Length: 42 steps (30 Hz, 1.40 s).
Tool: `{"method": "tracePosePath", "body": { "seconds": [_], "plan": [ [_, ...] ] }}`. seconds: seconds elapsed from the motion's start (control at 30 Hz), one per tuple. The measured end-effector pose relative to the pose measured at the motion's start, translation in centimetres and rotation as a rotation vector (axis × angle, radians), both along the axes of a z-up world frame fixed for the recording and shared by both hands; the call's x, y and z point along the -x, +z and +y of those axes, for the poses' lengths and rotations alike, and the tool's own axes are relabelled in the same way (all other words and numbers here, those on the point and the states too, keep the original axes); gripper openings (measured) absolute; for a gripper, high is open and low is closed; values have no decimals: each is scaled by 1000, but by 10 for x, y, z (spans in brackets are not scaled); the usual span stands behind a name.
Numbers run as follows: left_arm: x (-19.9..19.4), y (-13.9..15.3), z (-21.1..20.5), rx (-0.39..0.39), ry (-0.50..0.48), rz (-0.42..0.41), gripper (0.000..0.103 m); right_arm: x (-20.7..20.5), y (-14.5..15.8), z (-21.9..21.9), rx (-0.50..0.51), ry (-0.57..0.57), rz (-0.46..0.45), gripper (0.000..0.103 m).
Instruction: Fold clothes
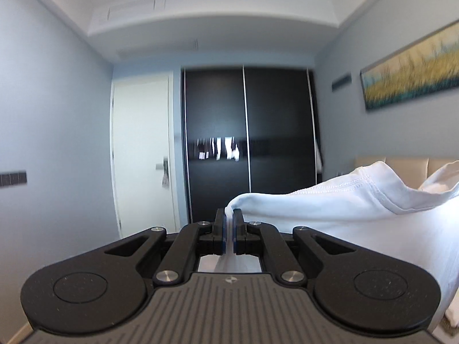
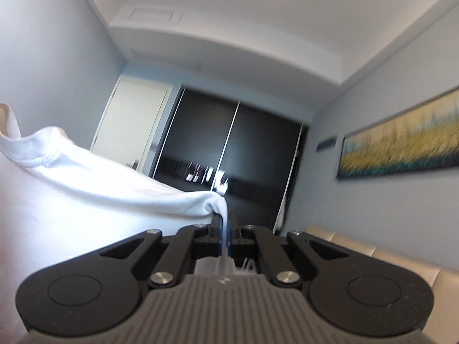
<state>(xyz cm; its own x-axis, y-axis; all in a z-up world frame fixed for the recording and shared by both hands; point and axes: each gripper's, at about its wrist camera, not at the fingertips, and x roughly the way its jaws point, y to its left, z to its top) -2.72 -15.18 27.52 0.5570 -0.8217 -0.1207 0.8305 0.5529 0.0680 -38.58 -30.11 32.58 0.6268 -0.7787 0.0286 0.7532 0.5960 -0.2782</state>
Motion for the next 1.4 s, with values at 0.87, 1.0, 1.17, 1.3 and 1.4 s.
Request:
{"method": "tracePosePath", "body": {
  "seconds": [0.87,1.0,1.17,1.3,1.4],
  "plan": [
    [-39,-372,-23,-874,-284,313,2,-45,-388,-98,-726,115,664,3],
    [-27,-387,-11,-951,-361,270,2,-39,-400,-107,-800,212,728,3],
    [-12,-385,-2,-948,-368,156,24,-42,-407,-92,-755,228,784,9],
    [9,-374,5,-946,-396,6,35,-47,-388,-68,-608,241,822,33],
    [30,-368,5,-941,-454,-98,38,-53,-369,-42,-452,288,875,41]
  ]
}}
